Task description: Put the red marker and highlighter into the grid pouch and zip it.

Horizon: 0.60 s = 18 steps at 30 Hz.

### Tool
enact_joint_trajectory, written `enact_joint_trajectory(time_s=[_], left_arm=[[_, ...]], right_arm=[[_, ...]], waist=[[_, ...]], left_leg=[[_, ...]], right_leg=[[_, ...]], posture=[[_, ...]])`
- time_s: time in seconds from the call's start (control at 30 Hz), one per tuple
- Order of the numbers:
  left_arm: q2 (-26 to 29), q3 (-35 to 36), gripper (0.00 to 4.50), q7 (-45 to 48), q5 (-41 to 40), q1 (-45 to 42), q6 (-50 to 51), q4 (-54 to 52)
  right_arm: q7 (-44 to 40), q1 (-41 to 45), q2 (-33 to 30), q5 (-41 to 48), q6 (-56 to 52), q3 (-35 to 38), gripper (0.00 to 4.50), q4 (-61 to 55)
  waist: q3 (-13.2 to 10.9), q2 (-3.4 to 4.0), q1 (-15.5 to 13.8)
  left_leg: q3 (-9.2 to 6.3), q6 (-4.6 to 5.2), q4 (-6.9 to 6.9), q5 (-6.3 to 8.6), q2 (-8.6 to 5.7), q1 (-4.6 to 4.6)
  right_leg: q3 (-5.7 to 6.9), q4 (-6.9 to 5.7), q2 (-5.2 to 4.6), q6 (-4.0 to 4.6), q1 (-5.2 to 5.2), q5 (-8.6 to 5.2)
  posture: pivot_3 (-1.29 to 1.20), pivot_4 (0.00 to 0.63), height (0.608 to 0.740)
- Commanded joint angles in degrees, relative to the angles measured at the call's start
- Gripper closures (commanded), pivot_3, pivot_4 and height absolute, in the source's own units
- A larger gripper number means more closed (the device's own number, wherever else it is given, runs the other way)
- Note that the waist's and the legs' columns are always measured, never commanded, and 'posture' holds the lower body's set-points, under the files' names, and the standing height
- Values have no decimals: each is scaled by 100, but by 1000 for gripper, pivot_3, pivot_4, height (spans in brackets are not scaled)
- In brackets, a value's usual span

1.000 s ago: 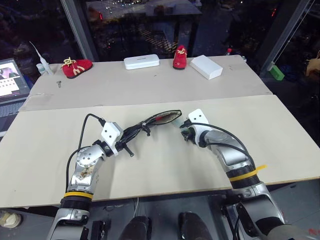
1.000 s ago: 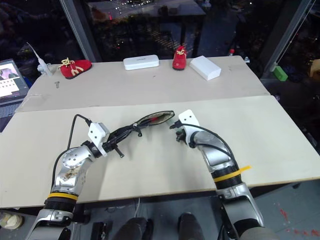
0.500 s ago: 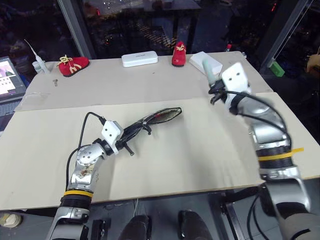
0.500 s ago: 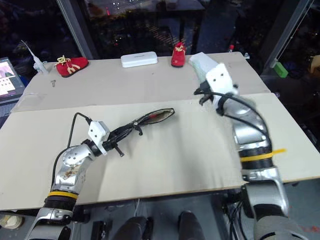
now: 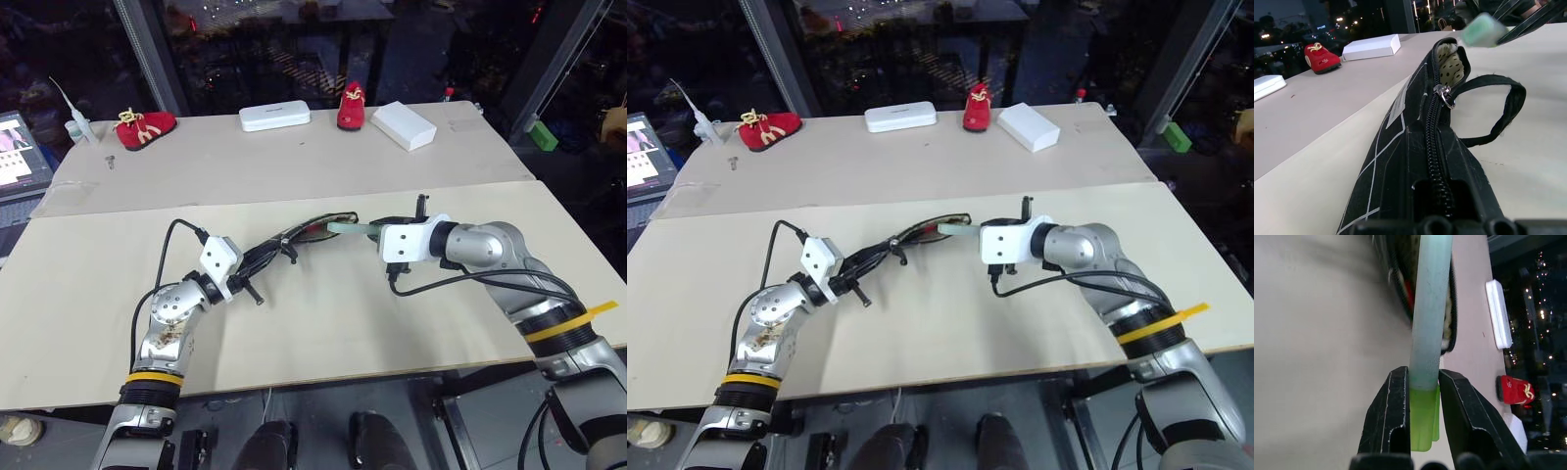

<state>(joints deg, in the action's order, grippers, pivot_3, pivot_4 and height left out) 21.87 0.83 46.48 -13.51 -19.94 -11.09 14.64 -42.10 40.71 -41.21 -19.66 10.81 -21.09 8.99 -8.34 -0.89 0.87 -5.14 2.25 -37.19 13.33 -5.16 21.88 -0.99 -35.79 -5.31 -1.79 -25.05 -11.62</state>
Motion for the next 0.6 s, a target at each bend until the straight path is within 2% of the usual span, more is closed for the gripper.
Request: enact_joint_trajectory(time_s=[0.03,0.33,0.6], left_arm=[[11,36,4500,-8,-45,-47,-21,-112],[0,29,4500,-11,-40,-64,-19,-93],[-21,15,4500,-22,-22,-95,-25,-59]], right_arm=[[120,287,103,-246,323,4,3450,110],[11,868,307,-954,741,-343,3450,687],[-317,1232,375,-1152,813,-471,3450,714]], waist=[[0,0,-4],[0,0,-3],[0,0,-9]], left_leg=[[0,0,1,0,0,0],[2,0,1,0,0,1],[5,0,2,0,0,2]], right_leg=[[0,0,0,0,-1,0],[-2,0,0,1,-2,1],[-3,-1,0,2,-5,1]], posture=[[0,150,740],[0,150,740],[0,150,740]])
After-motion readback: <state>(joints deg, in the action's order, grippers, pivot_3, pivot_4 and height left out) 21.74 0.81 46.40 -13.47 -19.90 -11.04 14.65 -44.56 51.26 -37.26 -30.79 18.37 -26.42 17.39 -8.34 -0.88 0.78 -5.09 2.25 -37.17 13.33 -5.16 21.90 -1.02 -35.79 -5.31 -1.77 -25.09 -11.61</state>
